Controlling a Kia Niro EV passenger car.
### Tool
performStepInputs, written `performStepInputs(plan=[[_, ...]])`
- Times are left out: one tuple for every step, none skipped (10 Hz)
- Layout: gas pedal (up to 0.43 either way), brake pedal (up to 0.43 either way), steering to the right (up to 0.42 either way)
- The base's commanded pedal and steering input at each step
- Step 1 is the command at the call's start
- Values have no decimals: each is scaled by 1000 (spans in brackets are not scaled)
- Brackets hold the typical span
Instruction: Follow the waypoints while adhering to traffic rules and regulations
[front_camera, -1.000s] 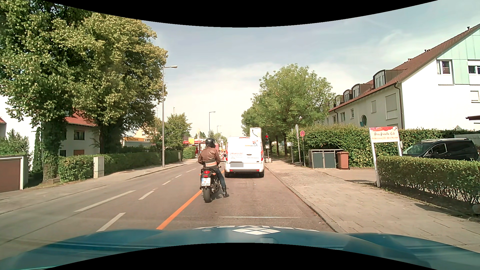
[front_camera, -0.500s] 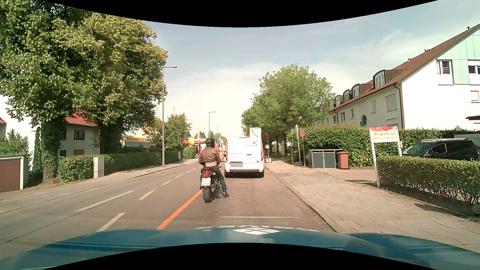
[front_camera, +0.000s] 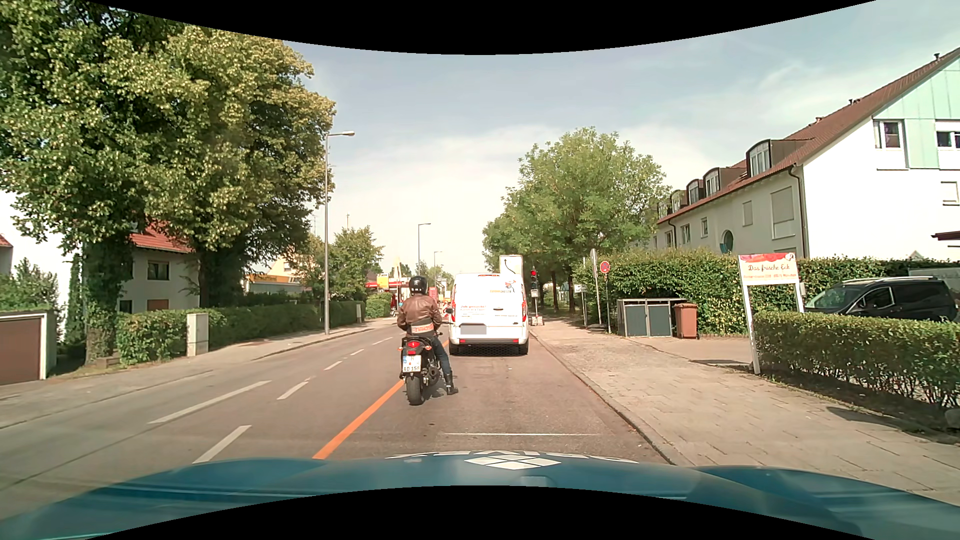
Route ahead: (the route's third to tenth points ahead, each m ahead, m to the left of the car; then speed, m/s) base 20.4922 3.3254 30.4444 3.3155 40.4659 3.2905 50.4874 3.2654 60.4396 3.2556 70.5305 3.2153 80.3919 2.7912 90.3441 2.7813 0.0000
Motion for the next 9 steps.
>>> performStepInputs(plan=[[0, 0, -15], [0, 0, -15], [0, 0, -15], [0, 0, -15], [0, 0, -15], [0, 0, -15], [0, 0, -15], [0, 0, -15], [0, 0, -16]])
